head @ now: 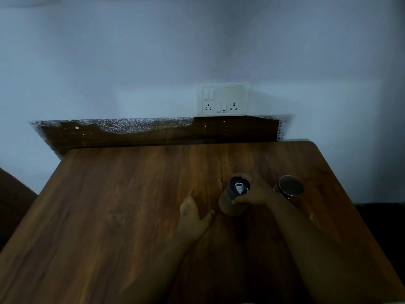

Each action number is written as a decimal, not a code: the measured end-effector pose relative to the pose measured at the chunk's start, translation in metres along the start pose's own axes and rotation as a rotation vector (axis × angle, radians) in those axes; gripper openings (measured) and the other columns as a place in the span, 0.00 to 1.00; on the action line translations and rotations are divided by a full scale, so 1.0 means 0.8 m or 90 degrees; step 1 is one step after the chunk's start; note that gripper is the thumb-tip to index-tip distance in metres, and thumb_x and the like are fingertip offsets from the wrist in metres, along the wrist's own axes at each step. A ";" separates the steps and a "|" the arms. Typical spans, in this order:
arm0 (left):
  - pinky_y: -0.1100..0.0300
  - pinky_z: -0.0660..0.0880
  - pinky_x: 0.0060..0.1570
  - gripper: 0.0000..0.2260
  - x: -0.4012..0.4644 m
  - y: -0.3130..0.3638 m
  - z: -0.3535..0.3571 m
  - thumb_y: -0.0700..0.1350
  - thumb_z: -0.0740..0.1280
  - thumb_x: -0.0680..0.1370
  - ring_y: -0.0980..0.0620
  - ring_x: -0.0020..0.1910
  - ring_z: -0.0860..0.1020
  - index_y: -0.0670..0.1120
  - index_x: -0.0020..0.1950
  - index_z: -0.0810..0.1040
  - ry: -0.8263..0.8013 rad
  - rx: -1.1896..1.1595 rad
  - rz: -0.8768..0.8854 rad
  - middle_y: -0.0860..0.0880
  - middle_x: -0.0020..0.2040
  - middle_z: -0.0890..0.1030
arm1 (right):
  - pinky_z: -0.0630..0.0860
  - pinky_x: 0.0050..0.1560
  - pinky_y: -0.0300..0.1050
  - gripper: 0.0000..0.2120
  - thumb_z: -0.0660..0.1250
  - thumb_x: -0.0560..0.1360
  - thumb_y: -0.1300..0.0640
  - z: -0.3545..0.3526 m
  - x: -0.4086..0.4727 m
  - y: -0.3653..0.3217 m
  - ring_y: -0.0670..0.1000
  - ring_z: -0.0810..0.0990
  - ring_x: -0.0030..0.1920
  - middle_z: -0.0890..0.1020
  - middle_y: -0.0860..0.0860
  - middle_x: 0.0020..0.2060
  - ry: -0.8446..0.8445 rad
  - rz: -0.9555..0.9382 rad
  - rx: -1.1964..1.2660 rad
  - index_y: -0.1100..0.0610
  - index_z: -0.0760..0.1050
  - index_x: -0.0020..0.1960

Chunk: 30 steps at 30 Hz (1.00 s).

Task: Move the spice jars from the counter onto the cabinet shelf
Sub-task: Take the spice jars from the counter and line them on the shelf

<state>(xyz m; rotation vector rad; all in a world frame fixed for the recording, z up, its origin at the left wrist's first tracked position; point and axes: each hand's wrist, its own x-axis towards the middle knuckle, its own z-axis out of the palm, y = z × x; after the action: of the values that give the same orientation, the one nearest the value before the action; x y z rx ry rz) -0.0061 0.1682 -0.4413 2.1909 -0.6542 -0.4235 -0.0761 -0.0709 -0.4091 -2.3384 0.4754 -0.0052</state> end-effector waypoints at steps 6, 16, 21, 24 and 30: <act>0.66 0.75 0.45 0.39 -0.002 0.050 -0.009 0.60 0.75 0.66 0.58 0.58 0.74 0.56 0.70 0.58 -0.166 -0.371 -0.108 0.51 0.65 0.73 | 0.79 0.57 0.47 0.40 0.78 0.58 0.42 -0.068 -0.008 -0.054 0.49 0.74 0.62 0.72 0.46 0.66 0.017 -0.074 0.109 0.37 0.70 0.68; 0.62 0.79 0.46 0.48 0.006 0.089 -0.026 0.49 0.78 0.64 0.55 0.58 0.76 0.61 0.76 0.52 -0.175 -0.581 -0.019 0.55 0.62 0.73 | 0.77 0.51 0.36 0.35 0.78 0.59 0.41 -0.100 -0.023 -0.100 0.45 0.75 0.59 0.75 0.43 0.60 0.044 -0.061 0.240 0.36 0.72 0.64; 0.52 0.77 0.57 0.36 0.004 0.088 -0.029 0.57 0.73 0.68 0.48 0.62 0.77 0.55 0.73 0.65 -0.192 -0.647 -0.006 0.48 0.66 0.75 | 0.76 0.59 0.43 0.34 0.76 0.59 0.38 -0.095 -0.025 -0.112 0.48 0.74 0.62 0.74 0.48 0.63 0.059 -0.049 0.267 0.37 0.73 0.63; 0.54 0.78 0.55 0.26 0.005 0.088 -0.030 0.58 0.70 0.72 0.48 0.59 0.80 0.52 0.68 0.72 -0.203 -0.696 -0.024 0.47 0.62 0.79 | 0.77 0.59 0.45 0.40 0.72 0.53 0.28 -0.089 -0.023 -0.118 0.48 0.76 0.61 0.76 0.48 0.61 0.092 -0.031 0.285 0.40 0.75 0.63; 0.57 0.80 0.46 0.29 0.003 0.102 -0.026 0.61 0.73 0.66 0.49 0.51 0.84 0.46 0.61 0.73 -0.106 -0.670 -0.077 0.44 0.56 0.82 | 0.78 0.57 0.50 0.40 0.63 0.59 0.21 -0.071 -0.016 -0.114 0.50 0.79 0.56 0.79 0.48 0.59 0.107 0.033 0.212 0.46 0.77 0.62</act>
<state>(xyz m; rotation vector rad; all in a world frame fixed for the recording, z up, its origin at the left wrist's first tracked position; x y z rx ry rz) -0.0199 0.1342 -0.3655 1.1959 -0.2631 -0.7984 -0.0651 -0.0449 -0.3050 -2.0067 0.5713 -0.2405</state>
